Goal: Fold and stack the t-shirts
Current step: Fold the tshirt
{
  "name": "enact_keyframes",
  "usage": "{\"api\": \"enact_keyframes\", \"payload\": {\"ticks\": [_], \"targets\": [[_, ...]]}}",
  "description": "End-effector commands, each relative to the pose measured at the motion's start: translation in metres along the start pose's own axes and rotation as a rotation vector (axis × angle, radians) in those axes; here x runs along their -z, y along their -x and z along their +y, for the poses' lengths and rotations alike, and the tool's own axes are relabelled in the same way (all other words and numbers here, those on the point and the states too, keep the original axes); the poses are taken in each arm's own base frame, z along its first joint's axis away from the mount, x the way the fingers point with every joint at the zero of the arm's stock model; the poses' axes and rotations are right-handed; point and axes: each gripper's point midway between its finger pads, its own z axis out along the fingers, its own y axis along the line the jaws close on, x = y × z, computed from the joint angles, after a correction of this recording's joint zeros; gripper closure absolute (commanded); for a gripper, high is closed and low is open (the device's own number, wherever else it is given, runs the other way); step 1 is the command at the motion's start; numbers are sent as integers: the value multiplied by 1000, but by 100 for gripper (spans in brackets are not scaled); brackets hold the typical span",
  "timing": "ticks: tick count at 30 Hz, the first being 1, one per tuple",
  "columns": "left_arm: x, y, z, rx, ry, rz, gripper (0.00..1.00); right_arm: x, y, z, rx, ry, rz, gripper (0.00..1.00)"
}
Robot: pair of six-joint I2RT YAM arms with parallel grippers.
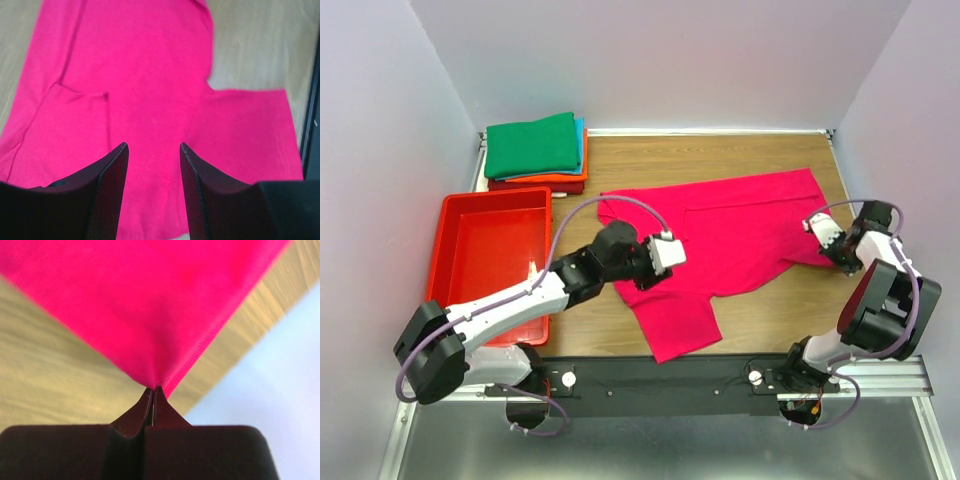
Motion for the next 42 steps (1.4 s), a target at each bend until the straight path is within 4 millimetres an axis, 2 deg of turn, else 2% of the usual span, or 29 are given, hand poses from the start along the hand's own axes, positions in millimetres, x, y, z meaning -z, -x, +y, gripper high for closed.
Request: {"api": "enact_keyframes", "payload": {"ticks": [1, 2, 3, 5, 6, 8, 15, 16, 20, 24, 27, 30, 36, 42], "targets": [[9, -22, -23, -173, -30, 111, 46, 18, -17, 13, 18, 52, 16, 100], [10, -27, -26, -215, -35, 136, 46, 18, -18, 13, 13, 55, 15, 100], [9, -34, -41, -243, -74, 167, 46, 19, -21, 14, -2, 57, 15, 100], [9, -44, -51, -294, -102, 207, 46, 17, -25, 13, -16, 63, 23, 100], [9, -53, -63, -314, -136, 233, 46, 15, -27, 11, -34, 66, 28, 100], [9, -59, -75, -348, -172, 252, 46, 16, -30, 4, -48, 54, 43, 100], [18, -62, -141, -501, -382, 220, 45, 15, -38, -10, -91, 41, 58, 100], [20, -60, -158, -530, -426, 204, 45, 14, -37, -10, -95, 45, 54, 100], [22, -68, -185, -574, -521, 208, 45, 13, -34, -11, -109, 48, 41, 100], [21, -87, -207, -594, -596, 248, 47, 13, -34, -9, -111, 50, 37, 100], [22, -99, -218, -607, -621, 266, 48, 12, -34, -7, -111, 56, 39, 100], [19, -116, -215, -623, -600, 318, 48, 12, -33, -7, -110, 56, 34, 100], [19, -136, -218, -644, -625, 356, 48, 12, -32, -6, -109, 60, 24, 100], [15, -144, -209, -676, -582, 380, 48, 10, -30, -2, -104, 71, 10, 100]]}}
